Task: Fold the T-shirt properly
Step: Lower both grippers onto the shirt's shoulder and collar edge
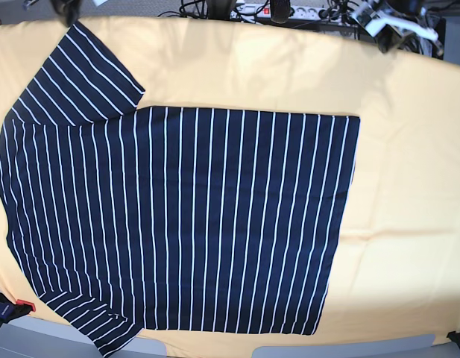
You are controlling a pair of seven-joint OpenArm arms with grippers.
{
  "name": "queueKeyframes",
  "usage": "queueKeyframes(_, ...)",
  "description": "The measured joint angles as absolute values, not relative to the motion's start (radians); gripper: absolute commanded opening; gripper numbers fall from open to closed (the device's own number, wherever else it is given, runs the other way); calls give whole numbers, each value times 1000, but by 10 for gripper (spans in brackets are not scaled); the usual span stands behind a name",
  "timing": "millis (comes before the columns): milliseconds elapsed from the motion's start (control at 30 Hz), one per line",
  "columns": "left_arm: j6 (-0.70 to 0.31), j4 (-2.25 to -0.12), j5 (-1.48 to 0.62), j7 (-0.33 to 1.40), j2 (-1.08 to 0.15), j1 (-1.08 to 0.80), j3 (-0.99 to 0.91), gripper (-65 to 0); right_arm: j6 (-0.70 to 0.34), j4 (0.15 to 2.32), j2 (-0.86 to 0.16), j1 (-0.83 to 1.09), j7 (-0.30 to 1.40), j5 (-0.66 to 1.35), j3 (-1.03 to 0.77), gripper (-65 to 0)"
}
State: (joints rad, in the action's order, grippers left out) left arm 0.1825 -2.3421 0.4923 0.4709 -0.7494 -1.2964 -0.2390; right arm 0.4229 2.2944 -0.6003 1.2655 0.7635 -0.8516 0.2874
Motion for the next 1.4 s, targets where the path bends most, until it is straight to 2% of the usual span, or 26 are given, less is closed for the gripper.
queueKeyframes(67, 182, -2342, 460, 471, -784, -1296, -272, -650, 424, 2294, -600, 1237, 748, -847, 240, -650)
queueKeyframes(133, 135, -2341, 413, 465, -810, -1249, -287, -650, 423, 2295, -600, 1217, 715, -848, 196, -650)
queueKeyframes(367, 31, -2334, 323, 352, -944, -1058, -290, -650, 265, 2294, -596, 1109, 656, -700, 102, -650)
queueKeyframes(500, -73, -2252, 286, 275, -1021, -975, -289, -650, 197, 2294, -598, 1055, 617, -616, 81, -650)
queueKeyframes(667, -319, -2096, 253, -24, -1108, -883, -286, -640, 152, 2294, -596, 1026, 583, -545, 82, -650)
queueKeyframes(800, -453, -1993, 276, -227, -1155, -805, -282, -341, 153, 2294, -595, 1025, 584, -537, 81, -650)
queueKeyframes(833, -456, -1977, 276, -241, -1160, -785, -278, -288, 153, 2294, -596, 1026, 583, -537, 81, -650)
queueKeyframes(867, -455, -1962, 273, -241, -1166, -765, -265, -264, 153, 2294, -595, 1025, 583, -533, 81, -650)
queueKeyframes(1067, -450, -1905, 354, -244, -1205, -583, -44, -261, 153, 2294, -590, 1025, 583, -533, 81, -650)
queueKeyframes(1233, -379, -1819, 446, -244, -1201, -385, 221, -261, 153, 2294, -589, 1025, 583, -533, 81, -650)
queueKeyframes(1400, -313, -1745, 452, -243, -1198, -171, 437, -261, 153, 2294, -589, 1025, 584, -533, 81, -650)
